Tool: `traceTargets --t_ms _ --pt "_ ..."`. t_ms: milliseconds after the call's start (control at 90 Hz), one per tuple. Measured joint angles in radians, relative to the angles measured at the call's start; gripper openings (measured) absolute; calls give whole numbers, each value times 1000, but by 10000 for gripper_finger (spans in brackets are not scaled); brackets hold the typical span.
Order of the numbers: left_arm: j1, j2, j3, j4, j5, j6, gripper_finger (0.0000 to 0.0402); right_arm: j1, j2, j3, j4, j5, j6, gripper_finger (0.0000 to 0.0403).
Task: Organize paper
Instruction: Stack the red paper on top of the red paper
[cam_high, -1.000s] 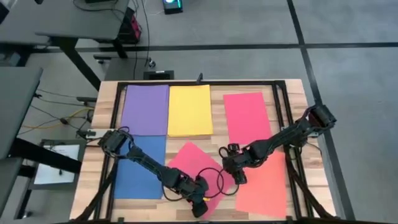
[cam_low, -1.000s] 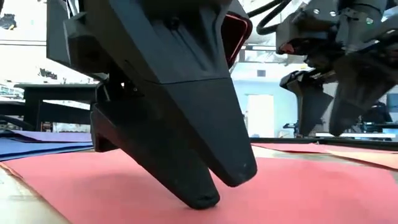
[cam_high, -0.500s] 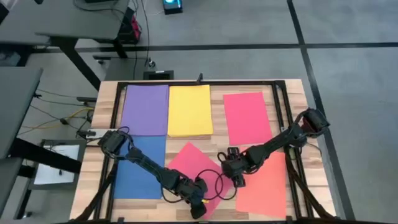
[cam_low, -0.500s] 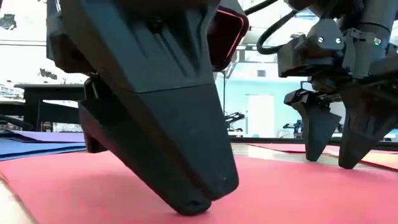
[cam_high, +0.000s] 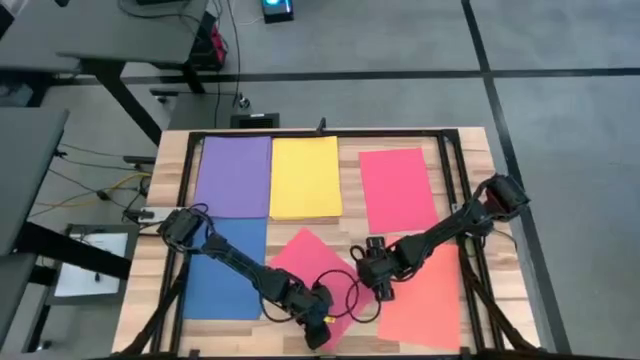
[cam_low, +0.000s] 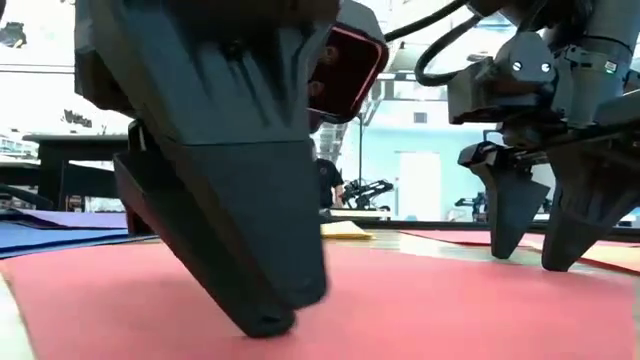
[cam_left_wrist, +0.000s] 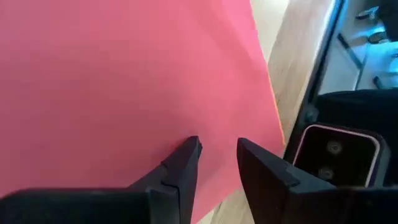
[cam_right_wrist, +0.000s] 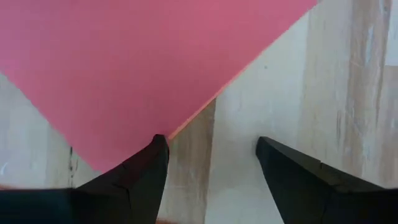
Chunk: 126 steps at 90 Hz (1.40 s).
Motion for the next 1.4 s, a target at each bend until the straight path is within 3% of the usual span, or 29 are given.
traceTargets --t_ms 178,456,633,756,956,1089,1267,1400 --pt "7 -17 11 -45 12 -4 98 -5 0 0 -36 33 28 240" --pt "4 -90 96 -374 5 113 98 -10 -5 29 -112 46 79 240" --pt "6 -158 121 -403 -62 140 98 -12 -41 131 -201 52 151 240" --pt "17 -164 122 -418 -46 157 100 -12 -105 202 -225 50 206 240" --pt "60 -172 122 -441 -11 234 126 10 -258 231 -220 50 569 240" --pt "101 -172 122 -492 -14 337 148 96 -291 176 -129 74 884 240" --pt "130 -172 76 -473 -90 469 150 256 -183 91 135 191 1271 240" --pt "134 -163 44 -362 -96 529 142 304 -53 92 280 235 1406 240"
